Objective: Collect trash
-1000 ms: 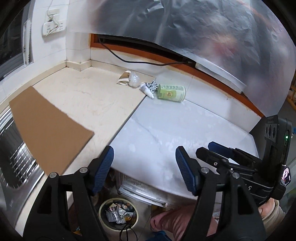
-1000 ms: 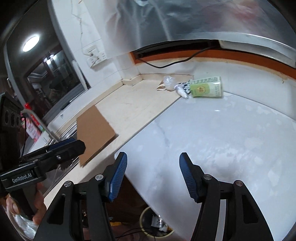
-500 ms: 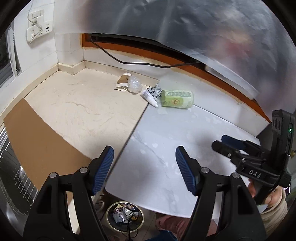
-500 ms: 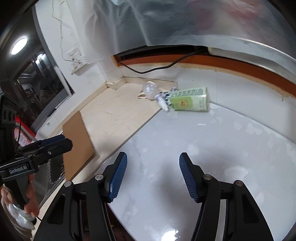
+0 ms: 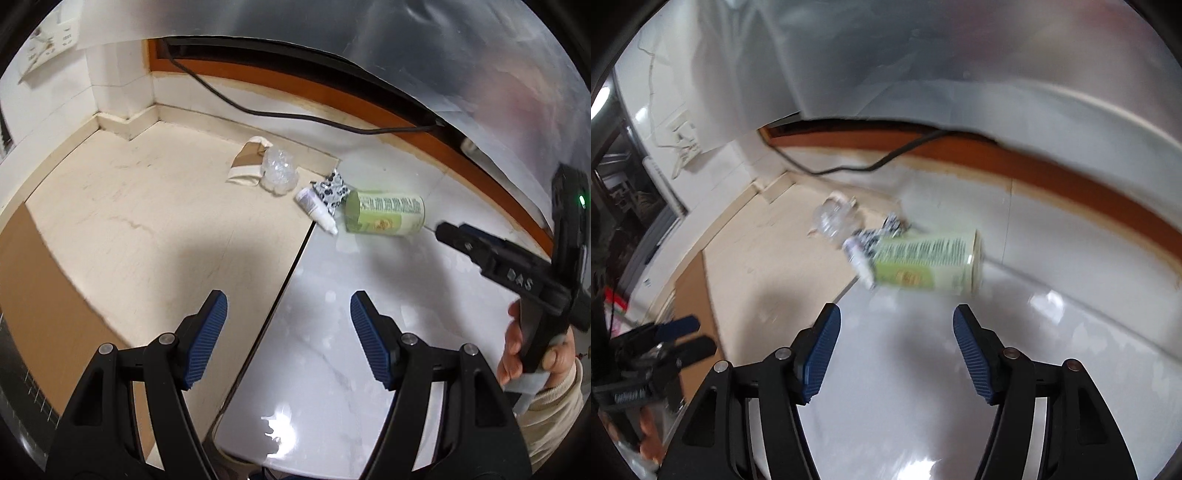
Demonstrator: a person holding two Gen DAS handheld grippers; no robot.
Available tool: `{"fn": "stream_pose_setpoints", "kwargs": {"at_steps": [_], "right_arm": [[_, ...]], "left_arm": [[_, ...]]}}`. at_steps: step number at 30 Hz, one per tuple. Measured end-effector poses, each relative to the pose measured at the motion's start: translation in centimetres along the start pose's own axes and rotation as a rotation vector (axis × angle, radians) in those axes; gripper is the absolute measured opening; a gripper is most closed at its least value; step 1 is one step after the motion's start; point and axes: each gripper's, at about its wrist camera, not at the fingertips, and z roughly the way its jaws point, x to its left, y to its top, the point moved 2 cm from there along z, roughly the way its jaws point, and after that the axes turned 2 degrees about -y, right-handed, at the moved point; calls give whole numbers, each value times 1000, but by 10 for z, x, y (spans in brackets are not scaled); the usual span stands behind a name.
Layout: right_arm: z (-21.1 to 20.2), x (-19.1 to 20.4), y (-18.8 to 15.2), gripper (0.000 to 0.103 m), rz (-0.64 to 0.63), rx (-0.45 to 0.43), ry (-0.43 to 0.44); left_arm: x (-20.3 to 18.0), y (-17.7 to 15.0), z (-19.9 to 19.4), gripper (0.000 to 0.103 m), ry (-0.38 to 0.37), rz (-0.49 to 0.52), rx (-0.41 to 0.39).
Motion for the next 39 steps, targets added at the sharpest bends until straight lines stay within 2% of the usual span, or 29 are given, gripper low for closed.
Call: {"fn": "stream_pose_setpoints", "kwargs": {"at_steps": [5,12,13,16,21,31,37,39], "right_arm": [[40,-11,37,65,1,13,-21],[97,-12,66,65,-57,57,-31],[101,-10,67,65,-71,57,-33],[114,-1,71,73,-137,60,-50],[121,11,68,76,-201,104,-23],[138,31,37,76,-608,119,-270],[157,25,25,75,-693,120,-410],[156,24,24,74,-692,88,-412]], "left_arm": [[-1,19,30,67,-3,10,5],[0,31,66,67,-18,-3,26],[0,32,71,67,-21,-7,27],[2,34,77,67,-28,-18,26],[5,39,84,67,-38,-41,24],[15,43,95,67,-40,-77,44],[16,49,105,67,-43,-108,54],[14,51,107,67,-43,-109,53]]}}
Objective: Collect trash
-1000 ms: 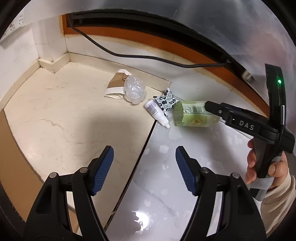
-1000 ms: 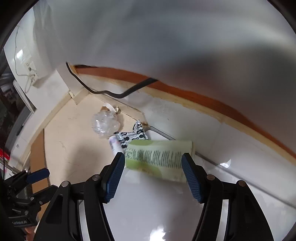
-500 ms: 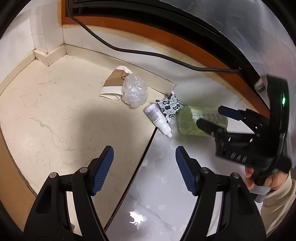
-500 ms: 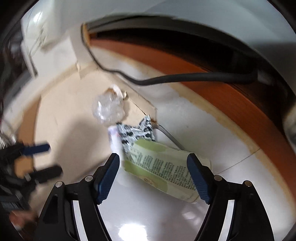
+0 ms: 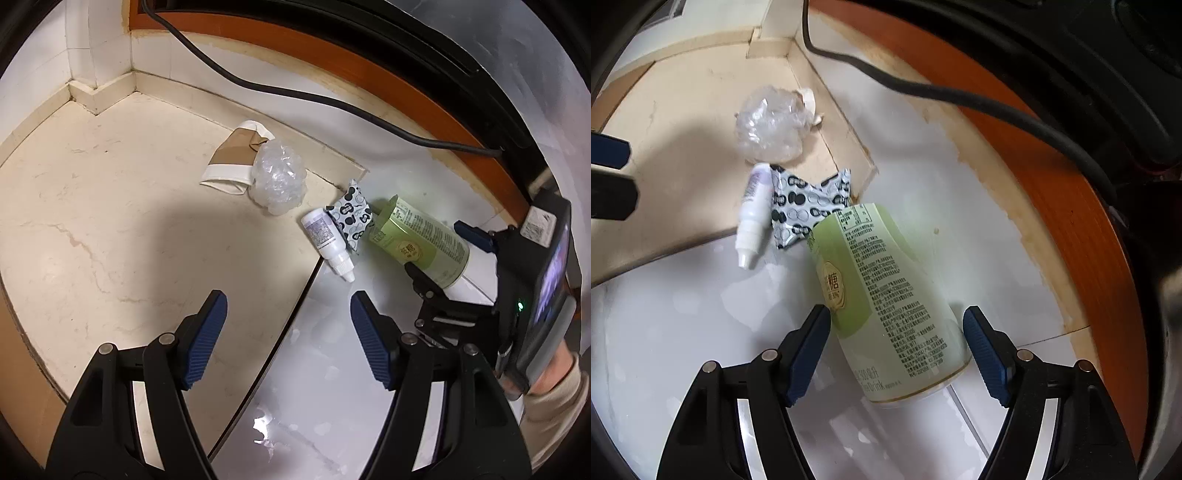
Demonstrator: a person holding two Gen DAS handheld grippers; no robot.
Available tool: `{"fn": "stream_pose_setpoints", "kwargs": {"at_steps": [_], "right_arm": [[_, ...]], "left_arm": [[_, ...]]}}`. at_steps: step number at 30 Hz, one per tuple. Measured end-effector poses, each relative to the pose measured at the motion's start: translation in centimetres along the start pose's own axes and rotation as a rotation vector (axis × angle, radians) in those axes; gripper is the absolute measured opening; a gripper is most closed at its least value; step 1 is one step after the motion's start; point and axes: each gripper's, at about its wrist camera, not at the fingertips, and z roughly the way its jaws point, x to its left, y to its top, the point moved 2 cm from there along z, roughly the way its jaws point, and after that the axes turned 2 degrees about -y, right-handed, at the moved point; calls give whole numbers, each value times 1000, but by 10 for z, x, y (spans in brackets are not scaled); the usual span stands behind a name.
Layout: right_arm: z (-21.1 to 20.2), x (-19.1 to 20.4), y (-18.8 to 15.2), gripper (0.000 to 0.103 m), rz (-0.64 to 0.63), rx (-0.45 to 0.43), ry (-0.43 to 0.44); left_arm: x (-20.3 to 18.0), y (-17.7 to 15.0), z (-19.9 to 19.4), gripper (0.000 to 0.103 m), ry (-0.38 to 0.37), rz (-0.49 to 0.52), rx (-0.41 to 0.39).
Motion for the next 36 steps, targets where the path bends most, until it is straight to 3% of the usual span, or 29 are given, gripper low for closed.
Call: {"fn": "stream_pose_setpoints", "kwargs": {"at_steps": [6,13,22,36], "right_arm": [[-12,-24,-12,71,200,-18,70],[-26,-64,-38,69,475,26,187],[-40,-51,-53,69,472,21,170],[-32,-52,-48,68,471,7,186]], "left_arm": [[-8,9,14,67,-11,-18,-2],[-27,17,50,67,-6,-44,24],[-53,18,89,62,93,-27,21],[-36,21,90,26,145,10,26]]}}
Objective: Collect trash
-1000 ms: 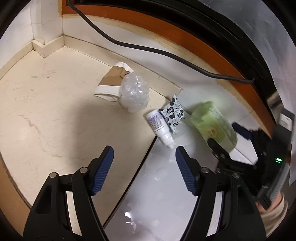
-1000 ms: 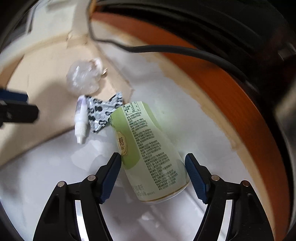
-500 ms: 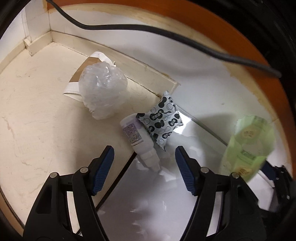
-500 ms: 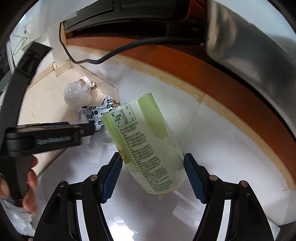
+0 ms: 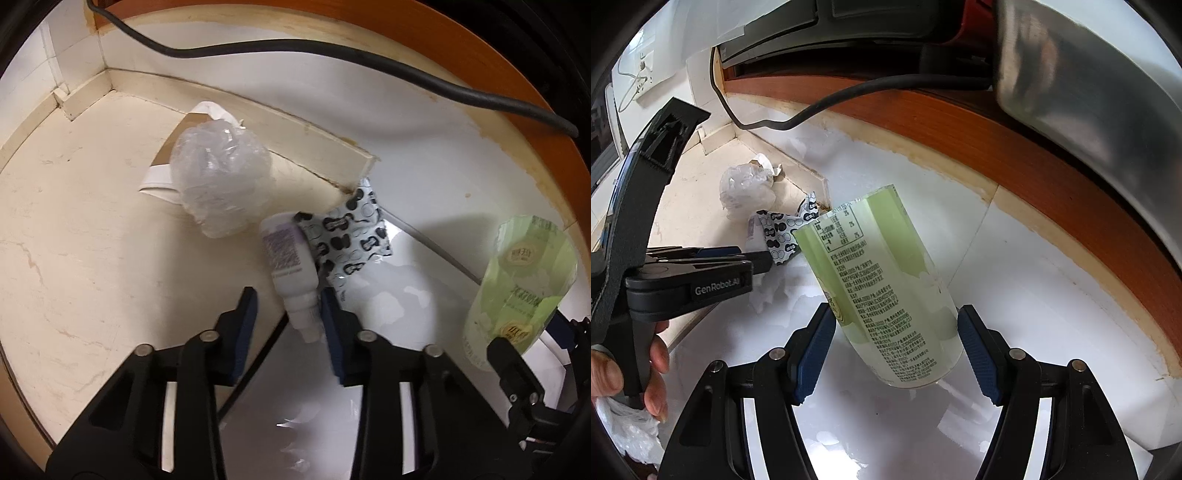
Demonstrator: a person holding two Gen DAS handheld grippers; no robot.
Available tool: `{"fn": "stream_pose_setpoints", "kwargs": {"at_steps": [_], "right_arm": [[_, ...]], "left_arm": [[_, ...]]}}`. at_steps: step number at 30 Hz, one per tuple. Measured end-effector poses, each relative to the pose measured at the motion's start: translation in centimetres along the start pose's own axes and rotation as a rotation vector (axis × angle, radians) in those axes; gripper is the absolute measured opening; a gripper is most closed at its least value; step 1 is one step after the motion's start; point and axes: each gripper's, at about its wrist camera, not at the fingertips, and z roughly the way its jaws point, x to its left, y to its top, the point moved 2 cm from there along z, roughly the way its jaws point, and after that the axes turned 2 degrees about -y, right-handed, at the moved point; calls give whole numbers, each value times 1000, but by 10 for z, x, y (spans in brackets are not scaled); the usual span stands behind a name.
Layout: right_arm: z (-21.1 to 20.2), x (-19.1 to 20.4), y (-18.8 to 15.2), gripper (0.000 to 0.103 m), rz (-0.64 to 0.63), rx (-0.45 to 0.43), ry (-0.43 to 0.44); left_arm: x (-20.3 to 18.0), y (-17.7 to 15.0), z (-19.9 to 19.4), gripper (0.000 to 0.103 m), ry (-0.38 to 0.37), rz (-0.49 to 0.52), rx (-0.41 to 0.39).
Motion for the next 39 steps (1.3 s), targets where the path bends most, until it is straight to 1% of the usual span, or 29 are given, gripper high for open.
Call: {"fn": "stream_pose_setpoints", "kwargs": {"at_steps": [1,6,9,10,13,15,18,20,21,22,23,24,26,29,32,35,39], "right_arm": [[0,0,-1,68,1,-1,-1],[-3,1,-5,68,-3,-6,-7],[-7,1,-8,66,-2,-1,-10],[-9,0,-8,64,1,0,-11],[-20,-6,-9,53,26,-10,-34],[-25,-13,-12,52,77,26,46],[-30,-16,-21,51,93,44,56],[-34,-18,-27,51,118,65,66],[-38,-19,-30,51,134,70,81],[-45,-19,-34,48,148,70,101],[-52,-18,-37,19,156,65,117],[-62,-17,-42,0,163,68,144],[-81,-16,-55,0,216,86,216],[-104,-5,-74,0,207,62,213],[-120,6,-99,0,200,56,234],[-134,13,-118,0,208,50,271],[-147,17,-142,0,229,50,318]], "left_arm": [[2,-1,0,17,2,-1,-1],[12,-7,-5,17,-20,-15,-20],[19,-17,-13,16,-30,-24,-24],[21,-19,-16,16,-33,-26,-25],[27,-30,-31,16,-48,-26,-26],[29,-38,-44,16,-61,-25,-27],[31,-50,-64,16,-76,-19,-32],[29,-60,-84,16,-84,-1,-48],[28,-65,-95,16,-92,9,-56],[27,-72,-106,16,-100,16,-62],[26,-76,-115,16,-108,23,-67],[25,-83,-127,16,-118,32,-74],[19,-98,-150,16,-139,42,-91],[16,-121,-180,16,-166,60,-111],[9,-148,-204,16,-183,86,-107],[3,-170,-219,16,-192,116,-105],[1,-197,-230,16,-217,125,-95]]}}
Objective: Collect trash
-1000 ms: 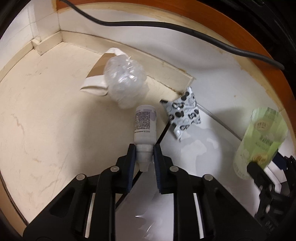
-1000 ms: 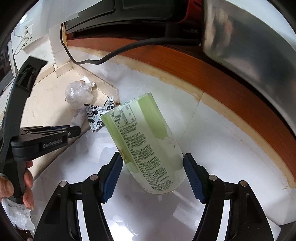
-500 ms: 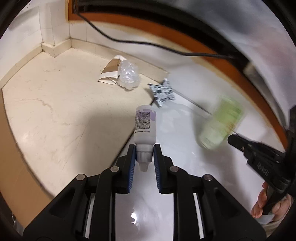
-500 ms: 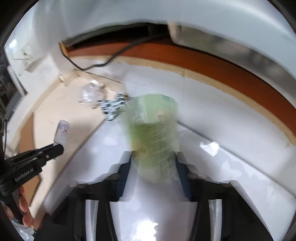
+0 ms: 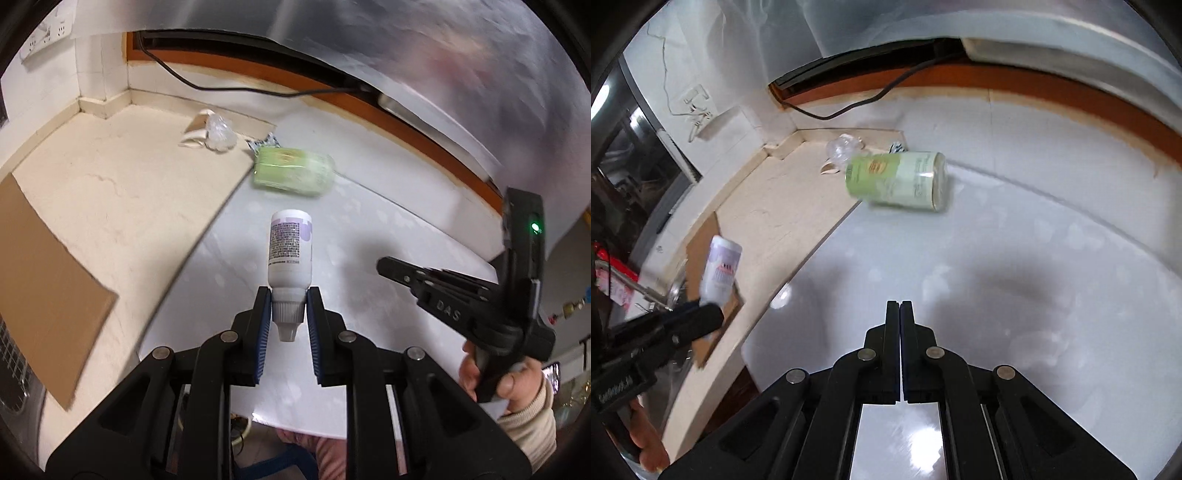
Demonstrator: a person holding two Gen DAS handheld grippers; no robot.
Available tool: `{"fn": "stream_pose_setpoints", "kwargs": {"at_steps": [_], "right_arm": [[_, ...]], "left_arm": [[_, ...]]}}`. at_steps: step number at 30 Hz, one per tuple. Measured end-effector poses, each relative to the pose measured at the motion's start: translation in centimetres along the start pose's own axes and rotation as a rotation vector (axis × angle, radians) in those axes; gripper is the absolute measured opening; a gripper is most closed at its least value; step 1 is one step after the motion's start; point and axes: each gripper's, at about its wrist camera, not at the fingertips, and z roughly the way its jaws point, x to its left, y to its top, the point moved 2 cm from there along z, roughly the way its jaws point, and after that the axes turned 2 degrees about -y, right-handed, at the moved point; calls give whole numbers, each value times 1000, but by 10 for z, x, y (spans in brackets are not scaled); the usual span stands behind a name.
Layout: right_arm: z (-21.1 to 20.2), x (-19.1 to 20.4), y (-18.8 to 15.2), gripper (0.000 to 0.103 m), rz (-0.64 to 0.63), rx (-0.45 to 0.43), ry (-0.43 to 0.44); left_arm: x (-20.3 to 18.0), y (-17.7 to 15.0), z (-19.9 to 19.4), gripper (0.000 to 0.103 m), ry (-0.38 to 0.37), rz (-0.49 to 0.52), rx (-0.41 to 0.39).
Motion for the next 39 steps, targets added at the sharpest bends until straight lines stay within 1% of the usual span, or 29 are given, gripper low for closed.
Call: {"fn": "stream_pose_setpoints", "kwargs": {"at_steps": [3,5,7,9,10,11,12,13,14,16,18,22,28,33,37,39], "right_arm": [[-7,-6,-14,0,8,-2,17],[-14,-9,-22,1,-20,0,36],[-17,-14,-19,1,-28,13,33],[-18,-15,-14,2,-35,30,56],[-18,-15,-8,7,-41,26,62],[-20,-13,-5,17,-42,17,60],[-21,-12,-1,25,-39,7,63],[-14,-9,13,43,-36,-2,69],[-14,-7,18,55,-31,-24,69],[-16,-2,29,60,-40,-78,49],[-11,4,42,60,-67,-94,36],[6,18,72,60,-130,-100,14],[44,32,119,62,-216,-109,-66],[85,36,156,67,-264,-68,-91],[111,35,176,73,-295,-57,-104],[126,35,184,73,-316,-28,-91]], "left_arm": [[-3,-16,-2,16,1,17,9],[-2,-25,-1,16,-2,19,16],[4,-29,2,16,-11,-1,24],[8,-29,4,16,-16,-17,24],[10,-30,4,16,-15,-24,20],[12,-30,4,16,-14,-30,18],[15,-29,4,16,-13,-35,15],[17,-27,6,16,-11,-40,13],[19,-26,6,16,-8,-43,10],[26,-21,6,16,-4,-50,3],[33,-18,7,16,1,-60,-2],[48,-9,11,16,7,-92,-16],[74,11,23,16,24,-135,-36],[93,23,33,16,21,-165,-48],[105,28,43,16,18,-183,-49],[111,28,47,16,19,-189,-47]]}}
